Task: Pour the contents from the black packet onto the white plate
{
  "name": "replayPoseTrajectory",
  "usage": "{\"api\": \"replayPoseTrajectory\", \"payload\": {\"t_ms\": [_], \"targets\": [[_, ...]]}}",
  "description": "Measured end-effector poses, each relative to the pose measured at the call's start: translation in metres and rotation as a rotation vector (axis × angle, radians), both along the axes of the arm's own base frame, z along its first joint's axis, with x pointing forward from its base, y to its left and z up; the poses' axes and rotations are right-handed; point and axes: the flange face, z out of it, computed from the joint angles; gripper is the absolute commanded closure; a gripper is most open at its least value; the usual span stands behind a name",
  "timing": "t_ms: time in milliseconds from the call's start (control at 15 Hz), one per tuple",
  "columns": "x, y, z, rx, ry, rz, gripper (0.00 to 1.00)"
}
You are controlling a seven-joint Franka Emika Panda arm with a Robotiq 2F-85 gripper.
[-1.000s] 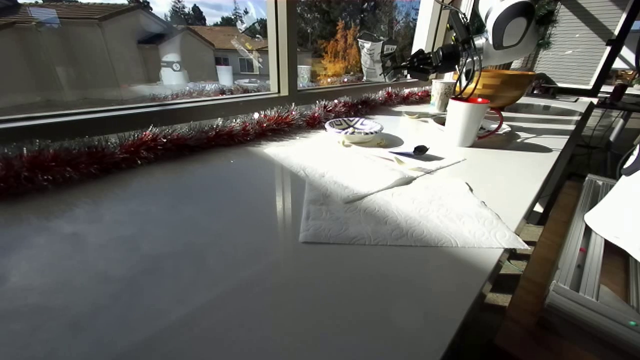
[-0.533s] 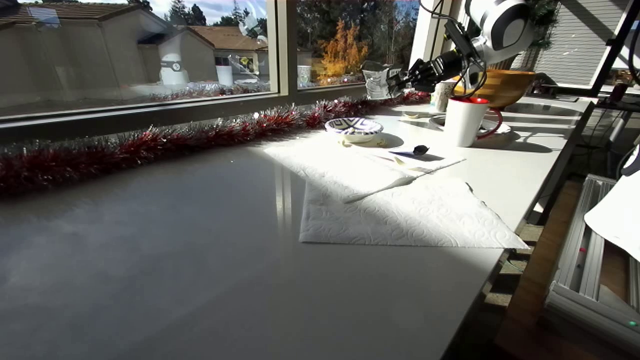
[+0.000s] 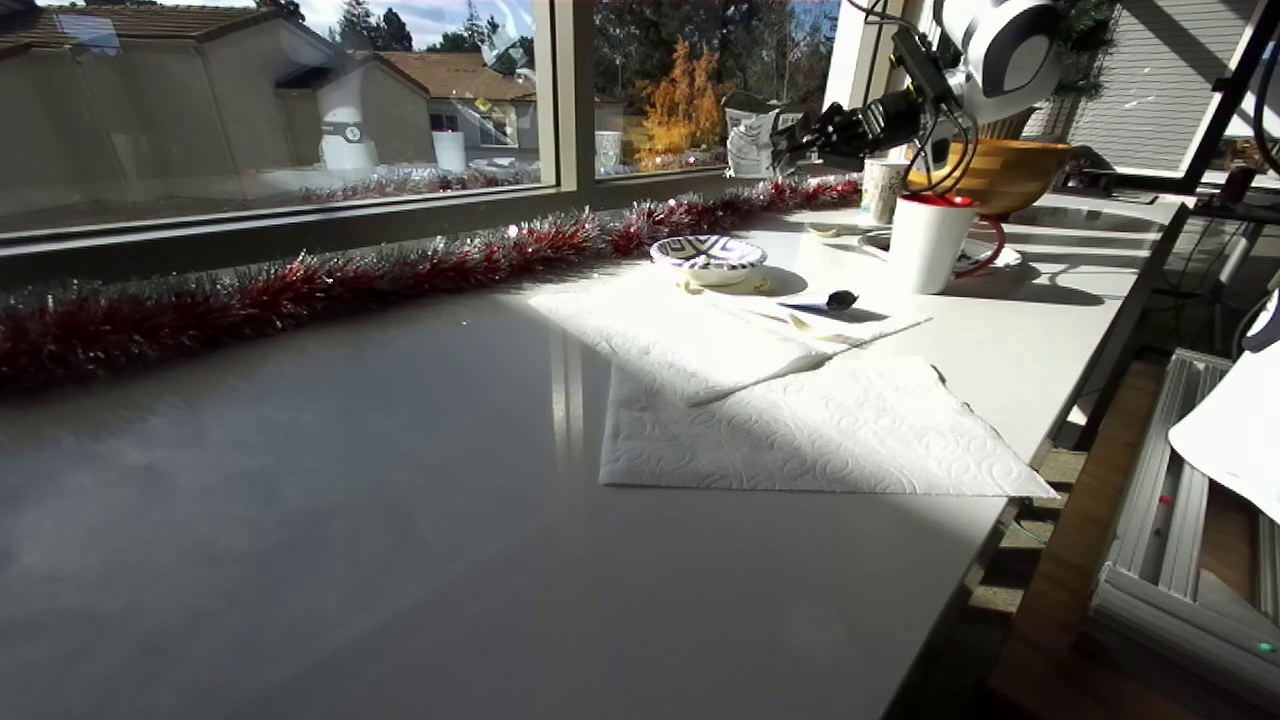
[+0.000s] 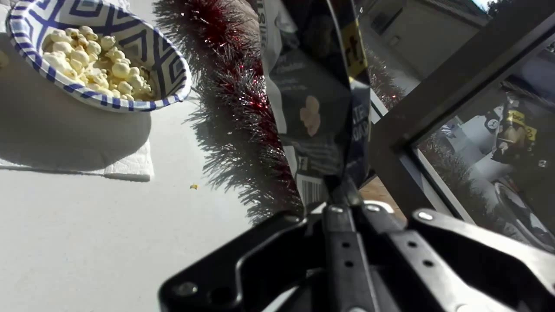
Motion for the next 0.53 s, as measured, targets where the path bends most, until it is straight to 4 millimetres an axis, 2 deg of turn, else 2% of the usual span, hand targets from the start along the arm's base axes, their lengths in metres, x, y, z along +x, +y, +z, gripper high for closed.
{"api": "replayPoseTrajectory", "payload": {"t_ms": [333,533], "targets": [[-0.001,0.001,0.023,0.162,-0.071,0.081,1.00],[-0.004,-0.008,0.029,0.156,-0.033,0.109,1.00]]}}
